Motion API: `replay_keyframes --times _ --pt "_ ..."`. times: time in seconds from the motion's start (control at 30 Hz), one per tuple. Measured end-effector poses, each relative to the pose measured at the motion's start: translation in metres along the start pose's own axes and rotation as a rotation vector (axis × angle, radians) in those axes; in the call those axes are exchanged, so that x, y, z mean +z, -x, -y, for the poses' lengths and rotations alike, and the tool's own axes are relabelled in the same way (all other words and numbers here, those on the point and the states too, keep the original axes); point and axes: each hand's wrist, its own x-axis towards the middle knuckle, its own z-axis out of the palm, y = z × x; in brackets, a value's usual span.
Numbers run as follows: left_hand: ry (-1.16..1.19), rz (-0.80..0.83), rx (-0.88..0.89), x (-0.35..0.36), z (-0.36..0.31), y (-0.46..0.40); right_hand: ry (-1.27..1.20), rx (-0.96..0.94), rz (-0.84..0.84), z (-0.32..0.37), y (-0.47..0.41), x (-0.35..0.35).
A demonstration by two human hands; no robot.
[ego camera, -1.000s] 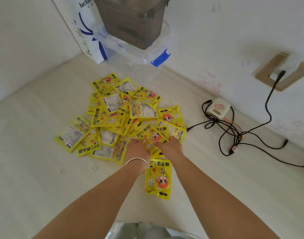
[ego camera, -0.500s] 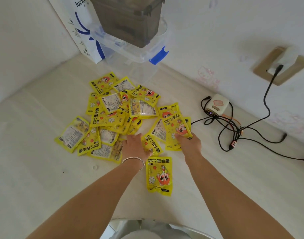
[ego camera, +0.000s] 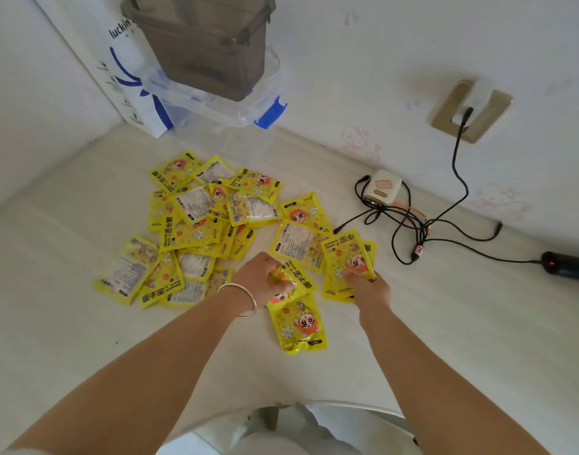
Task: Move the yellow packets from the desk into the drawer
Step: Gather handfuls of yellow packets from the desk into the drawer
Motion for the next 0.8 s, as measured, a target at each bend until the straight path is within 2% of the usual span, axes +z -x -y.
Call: replay_keyframes --times 0.07,0.13,0.2,0.3,0.47,0.67,0.8 --pt "-0.069 0.166 0.036 0.009 -0.006 0.001 -0.032 0.018 -0.017 -0.004 0.004 -0.005" --pt "-0.208 0.240 0.074 0.021 -0.010 0.001 -0.047 0.035 -0.031 -0.010 0.009 -0.012" --pt "-0.352 0.234 0.117 0.034 -0.013 0.003 -0.065 0.047 -0.042 -0.018 0.014 -0.019" --pt "-0.445 0.162 0.147 0.045 -0.014 0.006 -0.112 0.068 -0.054 -0.029 0.021 -0.028" --pt "-0.422 0.209 0.077 0.046 -0.018 0.002 -0.175 0.080 -0.076 -0.046 0.031 -0.037" --pt "-0.493 0.154 0.101 0.047 -0.012 0.006 -0.288 0.099 -0.157 -0.072 0.049 -0.057" --pt "-0.341 0.158 0.086 0.040 -0.017 0.003 -0.358 0.104 -0.219 -0.088 0.055 -0.069"
